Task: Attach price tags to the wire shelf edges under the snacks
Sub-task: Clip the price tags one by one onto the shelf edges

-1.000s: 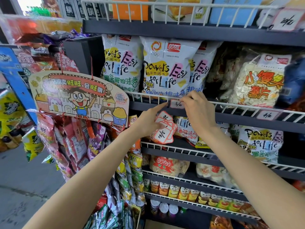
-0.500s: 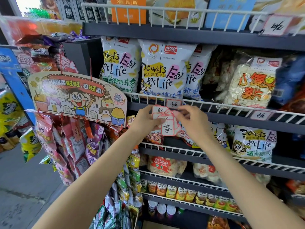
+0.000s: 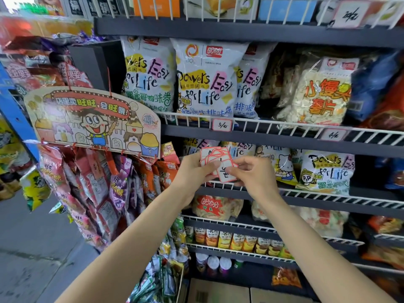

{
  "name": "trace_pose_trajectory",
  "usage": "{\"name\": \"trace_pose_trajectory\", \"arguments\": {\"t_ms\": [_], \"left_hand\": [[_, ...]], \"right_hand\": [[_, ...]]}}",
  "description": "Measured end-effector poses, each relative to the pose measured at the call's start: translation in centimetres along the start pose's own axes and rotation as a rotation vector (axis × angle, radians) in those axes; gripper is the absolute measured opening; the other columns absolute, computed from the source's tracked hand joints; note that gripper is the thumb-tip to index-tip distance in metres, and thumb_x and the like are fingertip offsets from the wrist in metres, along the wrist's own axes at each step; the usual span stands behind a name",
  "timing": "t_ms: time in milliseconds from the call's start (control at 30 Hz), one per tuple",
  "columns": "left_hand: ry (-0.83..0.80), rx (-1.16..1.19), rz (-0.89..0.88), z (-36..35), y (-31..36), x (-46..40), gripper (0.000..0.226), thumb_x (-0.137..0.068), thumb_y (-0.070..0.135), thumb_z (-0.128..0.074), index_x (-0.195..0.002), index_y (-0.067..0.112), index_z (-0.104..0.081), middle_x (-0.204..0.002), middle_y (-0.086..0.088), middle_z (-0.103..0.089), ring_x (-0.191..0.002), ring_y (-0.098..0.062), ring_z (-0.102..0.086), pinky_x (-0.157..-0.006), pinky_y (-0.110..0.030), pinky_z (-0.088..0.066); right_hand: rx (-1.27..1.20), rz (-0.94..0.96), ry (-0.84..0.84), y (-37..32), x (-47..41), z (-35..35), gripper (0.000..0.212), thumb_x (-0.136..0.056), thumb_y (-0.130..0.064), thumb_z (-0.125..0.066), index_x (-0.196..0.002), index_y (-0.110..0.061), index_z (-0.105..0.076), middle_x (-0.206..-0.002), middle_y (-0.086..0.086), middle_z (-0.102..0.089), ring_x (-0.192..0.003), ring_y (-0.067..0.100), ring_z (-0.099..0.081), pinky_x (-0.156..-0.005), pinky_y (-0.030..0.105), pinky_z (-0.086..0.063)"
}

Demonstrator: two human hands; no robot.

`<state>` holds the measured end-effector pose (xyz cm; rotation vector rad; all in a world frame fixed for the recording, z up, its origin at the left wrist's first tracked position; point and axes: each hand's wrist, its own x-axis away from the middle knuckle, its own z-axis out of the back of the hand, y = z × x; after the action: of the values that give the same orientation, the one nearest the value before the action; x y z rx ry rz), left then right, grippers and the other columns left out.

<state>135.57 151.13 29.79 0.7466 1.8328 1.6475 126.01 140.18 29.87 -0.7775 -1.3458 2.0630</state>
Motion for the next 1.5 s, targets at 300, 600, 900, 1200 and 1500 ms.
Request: {"name": "trace_pose_trajectory", "arguments": {"t_ms": [300,600,900,1200,1500], "left_hand": [[0.044,-0.047,0.096,-3.0,-3.8,-0.9,0.015,-0.092,0.003,-0.054,-0.089,0.013,-0.064,-0.086,-0.002,-0.069,-0.079,-0.012,-0.066,-0.074,-0.022,-0.056],[0.054,-0.589,0.130,-7.2,-10.2,-5.2,0.010,-0.090,0.011,-0.059,-0.095,0.003,-0.063,-0.093,-0.011,-0.069,-0.091,-0.028,-0.064,-0.078,-0.032,-0.050],[-0.212,-0.818,0.303,-13.3,-13.7,-6.7,0.045,-0.091,0.019,-0.059,-0.132,0.003,-0.047,-0.119,-0.018,-0.062,-0.104,-0.035,-0.060,-0.083,-0.035,-0.048],[-0.155,-0.685,0.279,-15.1,-15.0,-6.7,0.040,-0.088,0.014,-0.063,-0.127,0.005,-0.052,-0.112,-0.009,-0.067,-0.102,-0.024,-0.062,-0.093,-0.039,-0.049],[-0.227,-0.912,0.212,-15.1,-15.3,-5.9,0.063,-0.091,0.016,-0.059,-0.147,0.014,-0.030,-0.142,-0.012,-0.046,-0.126,-0.029,-0.048,-0.101,-0.036,-0.038]], "right_hand": [[0.064,-0.110,-0.100,4.7,-0.3,2.0,0.025,-0.090,-0.004,-0.058,-0.114,-0.005,-0.063,-0.107,0.011,-0.067,-0.087,0.020,-0.068,-0.068,0.035,-0.060],[0.475,-0.046,0.045,10.3,-3.3,8.1,0.009,-0.094,-0.013,-0.054,-0.102,-0.012,-0.058,-0.110,-0.003,-0.062,-0.072,0.015,-0.069,-0.064,0.037,-0.057],[0.856,0.202,-0.068,14.8,-5.7,11.7,0.028,-0.093,-0.002,-0.049,-0.117,-0.011,-0.062,-0.099,0.014,-0.071,-0.086,0.029,-0.068,-0.077,0.041,-0.055],[1.004,0.317,-0.127,15.9,-6.5,12.9,0.016,-0.095,-0.015,-0.051,-0.100,-0.014,-0.066,-0.085,0.007,-0.070,-0.081,0.027,-0.066,-0.065,0.037,-0.053],[0.914,0.416,-0.147,17.5,-6.8,12.7,0.022,-0.090,-0.009,-0.058,-0.107,-0.014,-0.070,-0.101,0.009,-0.067,-0.087,0.030,-0.066,-0.074,0.040,-0.055]]}}
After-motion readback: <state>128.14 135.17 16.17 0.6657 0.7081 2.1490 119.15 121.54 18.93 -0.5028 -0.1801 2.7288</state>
